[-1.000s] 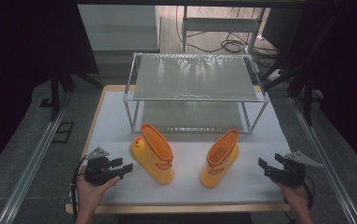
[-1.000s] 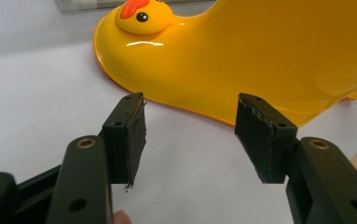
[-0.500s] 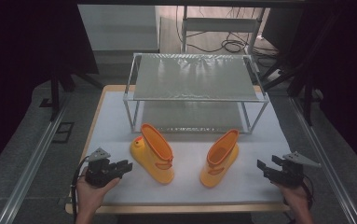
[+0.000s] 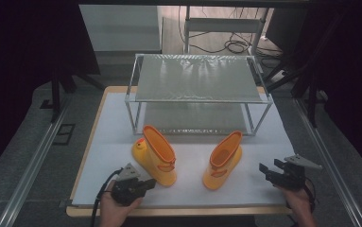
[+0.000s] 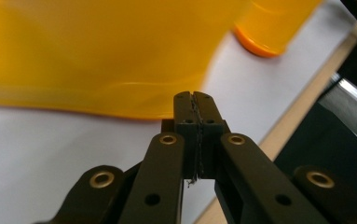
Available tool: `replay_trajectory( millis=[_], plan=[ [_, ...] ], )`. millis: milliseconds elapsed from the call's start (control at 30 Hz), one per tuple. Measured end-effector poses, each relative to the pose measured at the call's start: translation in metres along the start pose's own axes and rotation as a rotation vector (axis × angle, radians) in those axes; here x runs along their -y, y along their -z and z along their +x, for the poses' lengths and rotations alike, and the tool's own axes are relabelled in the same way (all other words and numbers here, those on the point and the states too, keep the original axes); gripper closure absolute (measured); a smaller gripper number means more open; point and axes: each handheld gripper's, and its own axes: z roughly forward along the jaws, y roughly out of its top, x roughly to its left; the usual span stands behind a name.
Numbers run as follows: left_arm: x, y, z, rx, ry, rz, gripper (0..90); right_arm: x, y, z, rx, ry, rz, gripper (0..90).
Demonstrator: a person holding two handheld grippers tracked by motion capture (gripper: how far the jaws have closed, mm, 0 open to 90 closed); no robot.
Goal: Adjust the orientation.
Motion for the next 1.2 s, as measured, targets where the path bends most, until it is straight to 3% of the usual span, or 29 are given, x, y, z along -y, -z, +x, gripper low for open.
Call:
replay_trajectory(
  millis=[233, 333, 467, 500, 700, 1200],
  plan=[
    [-0.002, -0.025, -0.025, -0.009, -0.026, -0.027, 90.0, 0.002, -0.004, -0.001, -0.004, -0.002, 0.012, 30.1],
    [-0.004, -0.038, -0.036, -0.034, -0.037, -0.035, 90.0, 0.002, -0.003, 0.0, -0.004, -0.006, 0.012, 30.1],
    [-0.013, -0.054, -0.046, -0.11, -0.043, -0.08, 90.0, 0.002, -0.003, 0.001, -0.003, -0.003, 0.01, 30.1],
    [-0.013, -0.054, -0.046, -0.11, -0.043, -0.08, 90.0, 0.002, -0.003, 0.001, -0.003, -0.003, 0.01, 30.1],
    [-0.019, -0.06, -0.049, -0.21, -0.057, -0.12, 90.0, 0.002, -0.003, 0.001, -0.002, -0.002, 0.009, 30.1],
    [-0.012, -0.048, -0.037, -0.181, -0.018, -0.122, 90.0, 0.004, -0.006, 0.001, -0.006, 0.006, 0.018, 30.2]
  ],
)
